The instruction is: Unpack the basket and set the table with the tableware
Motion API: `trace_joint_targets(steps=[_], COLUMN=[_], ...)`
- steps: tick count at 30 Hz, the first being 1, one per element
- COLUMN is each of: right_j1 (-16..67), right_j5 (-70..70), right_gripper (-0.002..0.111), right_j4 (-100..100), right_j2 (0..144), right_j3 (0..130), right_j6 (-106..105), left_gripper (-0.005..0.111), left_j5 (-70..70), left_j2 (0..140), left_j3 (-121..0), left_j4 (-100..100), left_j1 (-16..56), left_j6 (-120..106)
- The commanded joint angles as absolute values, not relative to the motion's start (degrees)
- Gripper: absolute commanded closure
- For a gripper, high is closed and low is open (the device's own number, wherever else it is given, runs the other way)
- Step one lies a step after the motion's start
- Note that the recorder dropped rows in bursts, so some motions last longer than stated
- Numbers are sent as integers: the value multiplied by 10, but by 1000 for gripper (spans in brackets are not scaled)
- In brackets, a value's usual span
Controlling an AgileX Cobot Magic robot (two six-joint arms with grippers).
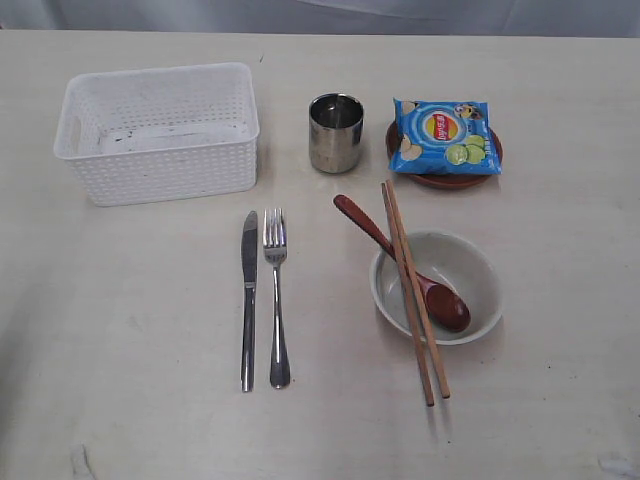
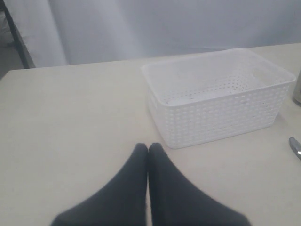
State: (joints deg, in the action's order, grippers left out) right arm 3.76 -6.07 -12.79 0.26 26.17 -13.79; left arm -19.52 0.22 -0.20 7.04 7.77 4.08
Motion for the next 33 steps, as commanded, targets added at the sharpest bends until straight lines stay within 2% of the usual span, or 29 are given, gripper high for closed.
trace_joint_targets(steps=[1,9,17,21,33], right_j1=[33,34,34,34,34], right_j5=[-7,-8,-86,-174,-176], right_gripper=[109,109,109,109,109], right_j4=[-105,-5,32,25,26], right_j2=[0,0,0,0,0], right_j3=[155,1,0,0,0], right_j6=[-140,-68,-32,-21,-19], left_gripper=[106,106,106,106,106], left_j5=[-196,-196,-196,-196,-196], left_j2=[0,0,0,0,0], left_j3=[0,0,0,0,0], left_j4=[71,71,71,71,71], left_j1=[81,81,81,81,81], left_j6=[43,43,43,43,43])
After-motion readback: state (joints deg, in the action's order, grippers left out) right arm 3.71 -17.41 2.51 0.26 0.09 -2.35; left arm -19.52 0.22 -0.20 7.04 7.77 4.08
